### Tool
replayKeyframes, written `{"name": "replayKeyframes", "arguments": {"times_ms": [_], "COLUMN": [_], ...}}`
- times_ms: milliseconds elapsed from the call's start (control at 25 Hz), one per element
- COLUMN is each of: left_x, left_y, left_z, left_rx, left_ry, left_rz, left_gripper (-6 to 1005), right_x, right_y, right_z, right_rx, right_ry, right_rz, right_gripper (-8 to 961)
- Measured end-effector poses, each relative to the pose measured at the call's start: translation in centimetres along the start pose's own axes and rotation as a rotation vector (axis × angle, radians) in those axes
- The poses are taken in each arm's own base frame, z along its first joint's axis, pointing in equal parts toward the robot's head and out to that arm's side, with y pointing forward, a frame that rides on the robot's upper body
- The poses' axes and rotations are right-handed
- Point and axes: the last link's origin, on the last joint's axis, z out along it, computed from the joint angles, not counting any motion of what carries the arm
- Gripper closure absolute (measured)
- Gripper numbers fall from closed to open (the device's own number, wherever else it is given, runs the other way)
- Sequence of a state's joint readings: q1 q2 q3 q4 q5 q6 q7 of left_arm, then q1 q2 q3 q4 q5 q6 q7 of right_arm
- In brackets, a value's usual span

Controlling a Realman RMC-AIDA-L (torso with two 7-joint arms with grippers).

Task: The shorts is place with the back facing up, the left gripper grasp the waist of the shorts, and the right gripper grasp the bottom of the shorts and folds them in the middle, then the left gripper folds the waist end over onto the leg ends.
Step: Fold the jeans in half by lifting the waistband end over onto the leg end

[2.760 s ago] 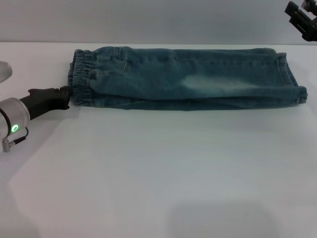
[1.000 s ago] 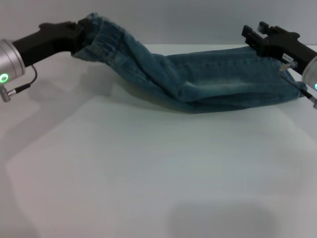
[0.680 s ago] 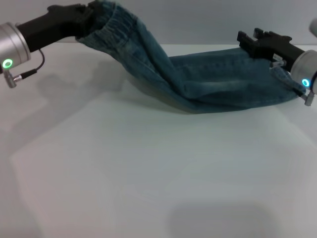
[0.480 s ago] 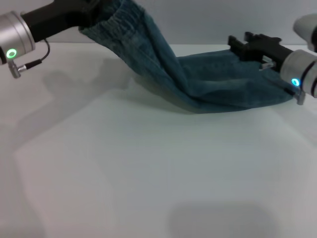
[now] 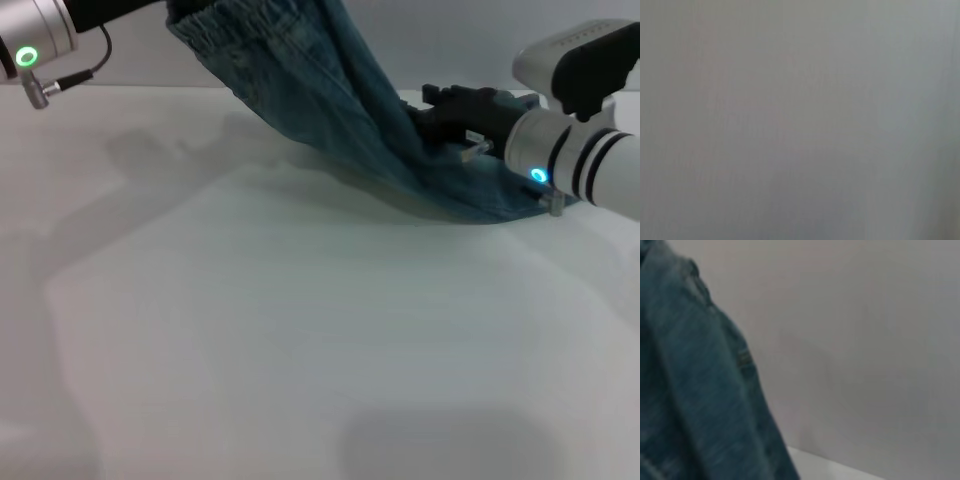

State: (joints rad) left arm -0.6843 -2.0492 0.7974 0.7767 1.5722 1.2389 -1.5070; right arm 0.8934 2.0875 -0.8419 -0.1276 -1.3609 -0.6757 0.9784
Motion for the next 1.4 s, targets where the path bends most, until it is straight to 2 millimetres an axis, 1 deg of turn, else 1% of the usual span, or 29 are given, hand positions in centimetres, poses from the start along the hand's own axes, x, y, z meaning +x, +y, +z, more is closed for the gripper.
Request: {"name": "replayKeyframes", "arguments": {"times_ms": [120, 160, 200, 360, 560, 720, 760, 800, 1040, 1160, 1320, 1400], "left_x": [0.5, 0.5, 1.0, 1.6, 2.0, 2.1, 2.1, 2.2, 2.2, 2.1, 1.9, 1.8], "left_y": [0.1, 0.1, 0.1, 0.1, 0.0, -0.1, -0.1, -0.1, -0.1, 0.0, 0.1, 0.2], "left_z": [0.1, 0.1, 0.2, 0.1, 0.0, -0.1, -0.1, -0.1, -0.1, 0.0, 0.1, 0.1], "left_rx": [-0.008, -0.008, -0.013, -0.020, -0.019, -0.018, -0.018, -0.018, -0.017, -0.022, -0.022, -0.022], "left_ry": [0.006, 0.006, 0.012, 0.017, 0.018, 0.018, 0.018, 0.019, 0.019, 0.017, 0.015, 0.014], "left_rz": [0.007, 0.007, 0.016, 0.031, 0.042, 0.047, 0.048, 0.049, 0.052, 0.050, 0.049, 0.048], "left_gripper": [978, 978, 978, 978, 978, 977, 977, 977, 977, 977, 979, 976], "right_x": [-0.2, -0.4, -0.4, -1.2, -2.3, -3.1, -3.4, -3.4, -4.5, -4.8, -4.6, -4.1], "right_y": [0.8, 1.5, 1.5, 3.2, 5.7, 7.5, 8.2, 8.2, 9.7, 10.0, 10.0, 9.8], "right_z": [0.5, 0.9, 0.9, 1.9, 2.8, 3.1, 3.2, 3.2, 3.3, 3.3, 3.2, 3.0], "right_rx": [-0.022, -0.042, -0.042, -0.095, -0.188, -0.262, -0.295, -0.295, -0.369, -0.387, -0.394, -0.387], "right_ry": [0.008, 0.013, 0.013, 0.017, 0.009, -0.006, -0.010, -0.010, -0.029, -0.036, -0.034, -0.027], "right_rz": [0.002, 0.002, 0.002, -0.004, -0.009, 0.000, 0.007, 0.007, 0.035, 0.043, 0.067, 0.082], "right_gripper": [499, 500, 500, 500, 500, 500, 499, 499, 499, 499, 499, 500]}}
